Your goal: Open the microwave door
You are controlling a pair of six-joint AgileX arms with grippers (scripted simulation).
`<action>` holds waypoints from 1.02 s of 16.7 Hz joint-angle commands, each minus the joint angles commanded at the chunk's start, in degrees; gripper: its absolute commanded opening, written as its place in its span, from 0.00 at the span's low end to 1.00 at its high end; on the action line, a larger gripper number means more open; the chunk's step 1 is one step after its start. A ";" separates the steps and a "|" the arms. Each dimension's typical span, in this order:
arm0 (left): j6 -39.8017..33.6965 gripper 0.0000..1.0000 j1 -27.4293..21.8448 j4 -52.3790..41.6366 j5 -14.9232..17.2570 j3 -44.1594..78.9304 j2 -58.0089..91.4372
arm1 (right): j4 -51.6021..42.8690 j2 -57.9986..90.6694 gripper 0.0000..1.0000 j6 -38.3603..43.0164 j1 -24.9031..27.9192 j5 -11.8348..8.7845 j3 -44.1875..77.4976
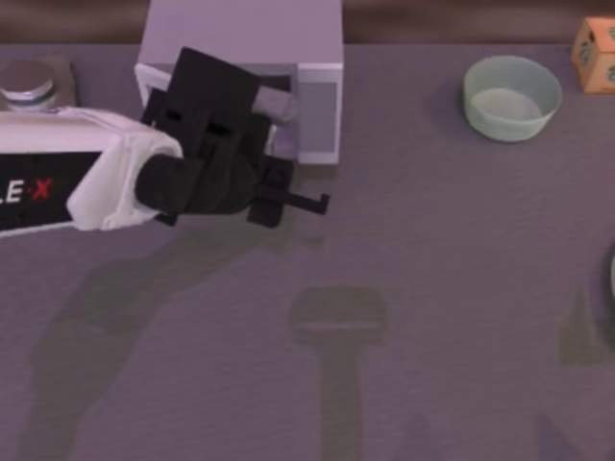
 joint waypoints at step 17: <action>4.53 0.00 1.73 0.61 3.91 -2.80 -2.27 | 0.00 0.00 1.00 0.00 0.00 0.00 0.00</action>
